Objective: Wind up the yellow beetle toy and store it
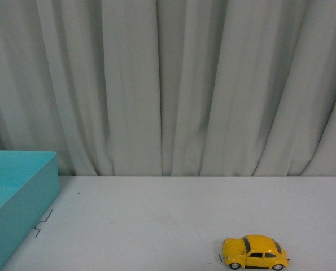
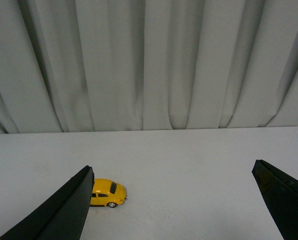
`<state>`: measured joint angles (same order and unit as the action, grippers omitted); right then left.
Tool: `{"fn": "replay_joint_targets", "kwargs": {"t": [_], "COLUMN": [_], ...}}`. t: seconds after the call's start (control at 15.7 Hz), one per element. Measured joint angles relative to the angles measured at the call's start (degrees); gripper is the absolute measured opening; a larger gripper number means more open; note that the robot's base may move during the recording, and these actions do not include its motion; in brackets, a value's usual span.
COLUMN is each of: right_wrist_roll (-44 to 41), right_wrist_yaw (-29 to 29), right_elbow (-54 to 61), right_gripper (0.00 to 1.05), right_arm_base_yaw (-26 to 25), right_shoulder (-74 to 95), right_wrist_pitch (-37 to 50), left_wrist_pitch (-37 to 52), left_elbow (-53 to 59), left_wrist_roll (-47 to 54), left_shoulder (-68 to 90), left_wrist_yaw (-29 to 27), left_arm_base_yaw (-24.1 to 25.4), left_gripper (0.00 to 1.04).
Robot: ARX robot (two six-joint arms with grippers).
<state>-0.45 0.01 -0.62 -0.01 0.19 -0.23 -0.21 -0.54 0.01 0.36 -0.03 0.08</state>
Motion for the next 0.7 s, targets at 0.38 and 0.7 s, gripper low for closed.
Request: {"fn": "replay_joint_targets", "kwargs": {"t": [0.38, 0.7], "right_wrist_roll": [5.01, 6.93], "right_wrist_yaw": [5.42, -13.7], "right_elbow": [-3.82, -15.96], "right_gripper": [0.98, 0.98], "right_arm_base_yaw": [1.31, -22.93], "right_shoulder": [5.75, 51.25], "right_wrist_pitch": [-10.34, 24.72], "left_wrist_pitch": [0.0, 0.0], "left_elbow": [0.0, 0.0], "left_wrist_roll": [0.0, 0.0], "left_shoulder": [0.0, 0.0], "left_wrist_yaw": [-0.04, -0.13], "left_arm_base_yaw": [0.0, -0.07], "left_gripper": [0.98, 0.98]}}
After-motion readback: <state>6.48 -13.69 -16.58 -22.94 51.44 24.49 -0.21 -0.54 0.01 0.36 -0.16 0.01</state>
